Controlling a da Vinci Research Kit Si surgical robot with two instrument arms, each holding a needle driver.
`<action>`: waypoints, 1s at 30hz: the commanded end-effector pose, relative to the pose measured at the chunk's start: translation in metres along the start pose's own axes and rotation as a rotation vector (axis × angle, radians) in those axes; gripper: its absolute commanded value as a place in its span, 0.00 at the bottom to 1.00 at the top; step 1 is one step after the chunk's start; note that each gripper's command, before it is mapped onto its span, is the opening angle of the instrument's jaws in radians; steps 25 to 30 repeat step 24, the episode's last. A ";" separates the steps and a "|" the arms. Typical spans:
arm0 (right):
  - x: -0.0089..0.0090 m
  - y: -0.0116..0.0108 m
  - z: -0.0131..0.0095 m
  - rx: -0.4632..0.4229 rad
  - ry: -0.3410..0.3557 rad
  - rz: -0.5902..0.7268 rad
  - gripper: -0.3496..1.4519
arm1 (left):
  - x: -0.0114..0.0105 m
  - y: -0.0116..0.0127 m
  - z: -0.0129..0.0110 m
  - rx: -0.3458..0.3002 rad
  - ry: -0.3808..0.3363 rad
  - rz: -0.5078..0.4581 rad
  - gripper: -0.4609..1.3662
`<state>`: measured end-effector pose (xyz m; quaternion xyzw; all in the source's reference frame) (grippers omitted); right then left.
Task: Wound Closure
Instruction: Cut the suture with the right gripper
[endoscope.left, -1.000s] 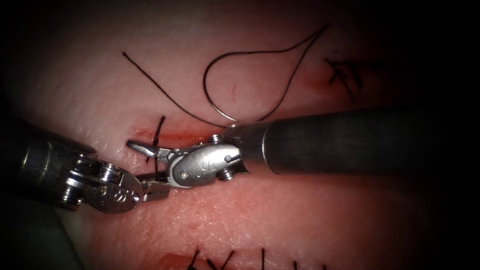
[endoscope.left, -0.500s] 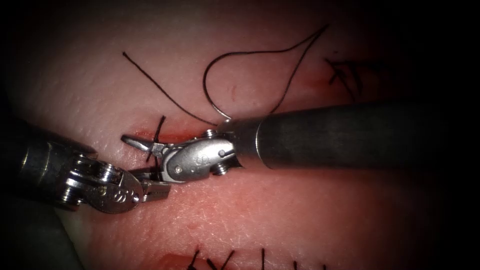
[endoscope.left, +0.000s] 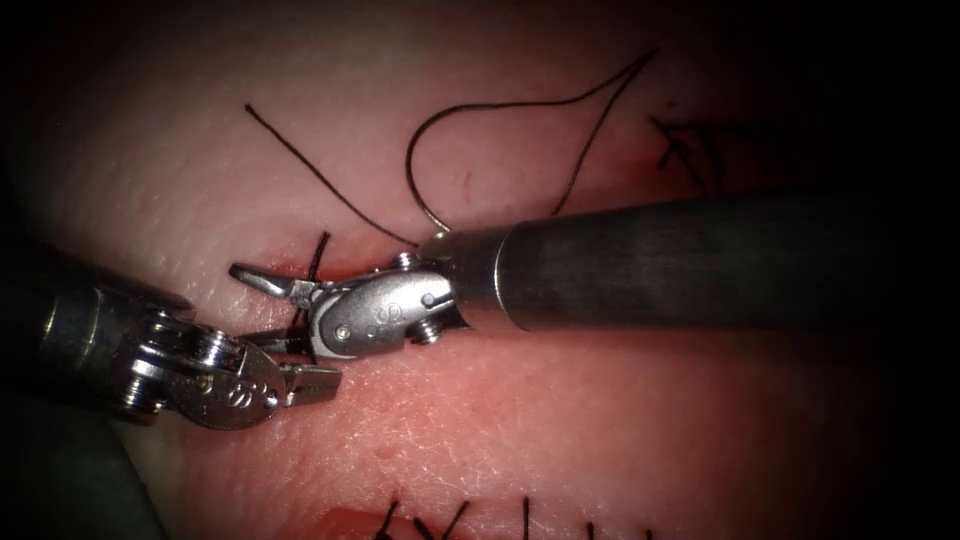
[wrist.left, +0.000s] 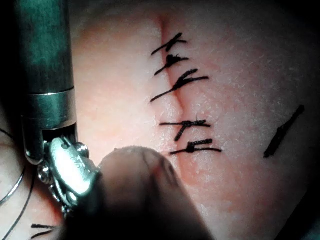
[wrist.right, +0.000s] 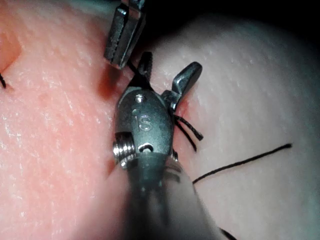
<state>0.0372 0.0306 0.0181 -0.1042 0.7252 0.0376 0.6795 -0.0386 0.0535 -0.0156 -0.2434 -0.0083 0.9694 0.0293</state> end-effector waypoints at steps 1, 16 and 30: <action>0.0000 0.0000 0.0000 0.006 0.000 0.000 0.96 | 0.0000 0.0000 0.0000 -0.001 0.000 0.000 0.06; 0.0001 0.0000 0.0000 0.010 0.004 0.001 0.86 | -0.0003 0.0002 0.0002 0.001 0.000 0.008 0.06; 0.0001 0.0001 0.0000 0.010 0.005 0.001 0.88 | -0.0003 0.0002 0.0003 0.002 0.000 0.008 0.06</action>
